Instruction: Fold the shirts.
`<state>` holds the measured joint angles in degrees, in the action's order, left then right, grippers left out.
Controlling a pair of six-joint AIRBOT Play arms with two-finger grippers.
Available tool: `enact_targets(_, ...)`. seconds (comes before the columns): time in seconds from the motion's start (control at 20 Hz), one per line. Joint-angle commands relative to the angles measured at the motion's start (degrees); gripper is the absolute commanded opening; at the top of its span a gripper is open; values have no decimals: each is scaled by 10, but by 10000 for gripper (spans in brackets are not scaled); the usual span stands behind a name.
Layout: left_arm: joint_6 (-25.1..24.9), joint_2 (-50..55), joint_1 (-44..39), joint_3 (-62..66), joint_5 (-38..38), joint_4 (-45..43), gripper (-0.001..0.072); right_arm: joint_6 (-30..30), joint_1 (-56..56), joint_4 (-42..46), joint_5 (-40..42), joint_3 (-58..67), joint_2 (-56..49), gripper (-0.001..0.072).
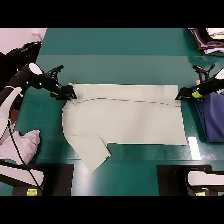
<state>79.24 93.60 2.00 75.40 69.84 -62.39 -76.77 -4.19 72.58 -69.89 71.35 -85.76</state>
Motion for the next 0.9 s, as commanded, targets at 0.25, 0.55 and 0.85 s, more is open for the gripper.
enact_targets(0.25,73,-182,-1,-89,57,-125,495,4,-57,-25,-63,-12,136,448)
enact_targets(0.55,141,-422,-3,-390,46,-92,495,4,-65,-45,-53,-12,177,448)
enact_targets(0.85,133,-476,-4,-531,12,30,494,5,-65,-86,-56,-12,177,448)
